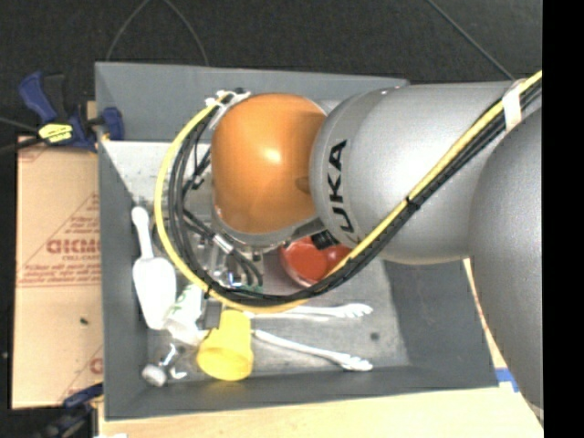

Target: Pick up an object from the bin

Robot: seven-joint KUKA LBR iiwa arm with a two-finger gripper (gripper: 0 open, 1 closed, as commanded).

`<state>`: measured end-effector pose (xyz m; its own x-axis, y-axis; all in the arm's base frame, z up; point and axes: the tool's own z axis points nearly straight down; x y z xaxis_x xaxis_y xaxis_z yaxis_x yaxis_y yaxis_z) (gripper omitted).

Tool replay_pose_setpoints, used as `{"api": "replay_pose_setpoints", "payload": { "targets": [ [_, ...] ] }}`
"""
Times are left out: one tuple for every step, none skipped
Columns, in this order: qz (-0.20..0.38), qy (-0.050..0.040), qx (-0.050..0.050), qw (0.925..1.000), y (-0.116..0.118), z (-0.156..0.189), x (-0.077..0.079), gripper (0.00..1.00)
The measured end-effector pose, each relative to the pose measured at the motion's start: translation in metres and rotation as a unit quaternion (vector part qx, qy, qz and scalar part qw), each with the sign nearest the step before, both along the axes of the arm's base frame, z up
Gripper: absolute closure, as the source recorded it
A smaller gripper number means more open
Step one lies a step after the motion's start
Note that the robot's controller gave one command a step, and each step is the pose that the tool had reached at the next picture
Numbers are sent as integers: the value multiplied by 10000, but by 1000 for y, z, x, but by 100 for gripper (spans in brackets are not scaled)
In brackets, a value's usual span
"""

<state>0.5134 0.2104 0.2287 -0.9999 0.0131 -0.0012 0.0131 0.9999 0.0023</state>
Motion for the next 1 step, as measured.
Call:
{"api": "replay_pose_setpoints", "payload": {
  "targets": [
    [-2,0,0,10000,0,0,0,0]
  ]
}}
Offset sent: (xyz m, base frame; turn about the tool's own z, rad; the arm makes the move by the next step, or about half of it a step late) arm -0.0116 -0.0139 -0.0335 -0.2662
